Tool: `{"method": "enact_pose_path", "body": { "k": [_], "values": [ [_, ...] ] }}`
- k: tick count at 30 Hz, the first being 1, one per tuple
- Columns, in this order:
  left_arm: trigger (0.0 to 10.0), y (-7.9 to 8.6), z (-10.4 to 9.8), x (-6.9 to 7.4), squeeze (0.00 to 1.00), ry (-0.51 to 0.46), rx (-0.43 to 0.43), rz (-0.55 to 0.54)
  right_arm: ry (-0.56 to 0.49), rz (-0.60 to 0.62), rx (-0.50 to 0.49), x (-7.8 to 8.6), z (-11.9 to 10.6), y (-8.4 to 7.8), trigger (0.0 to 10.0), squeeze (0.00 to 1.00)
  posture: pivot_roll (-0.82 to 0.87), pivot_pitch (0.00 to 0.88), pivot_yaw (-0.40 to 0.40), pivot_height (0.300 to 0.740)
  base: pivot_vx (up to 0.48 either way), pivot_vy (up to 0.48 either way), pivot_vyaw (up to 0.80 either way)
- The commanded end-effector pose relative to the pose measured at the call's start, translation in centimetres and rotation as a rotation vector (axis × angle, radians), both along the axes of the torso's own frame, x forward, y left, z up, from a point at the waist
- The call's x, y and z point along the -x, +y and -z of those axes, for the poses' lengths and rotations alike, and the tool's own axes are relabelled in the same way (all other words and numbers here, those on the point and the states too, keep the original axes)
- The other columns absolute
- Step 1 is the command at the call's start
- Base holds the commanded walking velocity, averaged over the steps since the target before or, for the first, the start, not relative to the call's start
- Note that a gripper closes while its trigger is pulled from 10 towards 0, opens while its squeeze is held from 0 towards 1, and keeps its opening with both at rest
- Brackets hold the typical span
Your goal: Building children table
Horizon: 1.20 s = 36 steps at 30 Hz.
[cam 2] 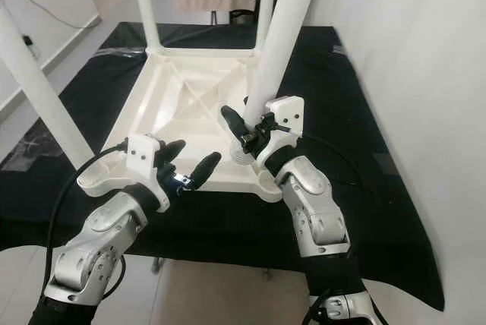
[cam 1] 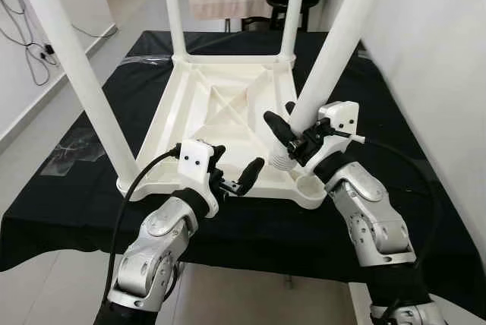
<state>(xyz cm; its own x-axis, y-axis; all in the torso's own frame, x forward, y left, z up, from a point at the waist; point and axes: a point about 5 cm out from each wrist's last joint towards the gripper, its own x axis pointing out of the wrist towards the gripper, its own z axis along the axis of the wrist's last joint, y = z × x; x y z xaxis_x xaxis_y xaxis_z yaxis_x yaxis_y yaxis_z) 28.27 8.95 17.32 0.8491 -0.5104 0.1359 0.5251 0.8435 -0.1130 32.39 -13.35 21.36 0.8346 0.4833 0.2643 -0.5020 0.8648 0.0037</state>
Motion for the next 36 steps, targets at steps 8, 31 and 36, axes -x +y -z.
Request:
{"method": "enact_pose_path", "body": {
  "k": [8,31,36],
  "values": [
    [10.0,1.4,1.5,-0.4,0.00,0.076,0.014,-0.084,0.006,-0.007,0.009,0.3,0.4,0.2,10.0,0.00,-0.03,0.130,0.005,0.740,0.000,-0.174,0.00],
    [10.0,0.4,3.0,1.6,0.00,0.094,-0.183,0.151,-0.051,-0.134,0.121,-0.9,0.4,-2.2,10.0,0.00,-0.03,0.142,0.020,0.740,0.000,0.000,0.00],
    [10.0,0.0,2.9,2.4,0.00,0.080,-0.220,0.210,-0.037,-0.292,0.111,-1.3,0.0,-2.4,10.0,0.00,-0.01,0.165,0.021,0.740,0.000,0.000,0.00]
  ]
}}
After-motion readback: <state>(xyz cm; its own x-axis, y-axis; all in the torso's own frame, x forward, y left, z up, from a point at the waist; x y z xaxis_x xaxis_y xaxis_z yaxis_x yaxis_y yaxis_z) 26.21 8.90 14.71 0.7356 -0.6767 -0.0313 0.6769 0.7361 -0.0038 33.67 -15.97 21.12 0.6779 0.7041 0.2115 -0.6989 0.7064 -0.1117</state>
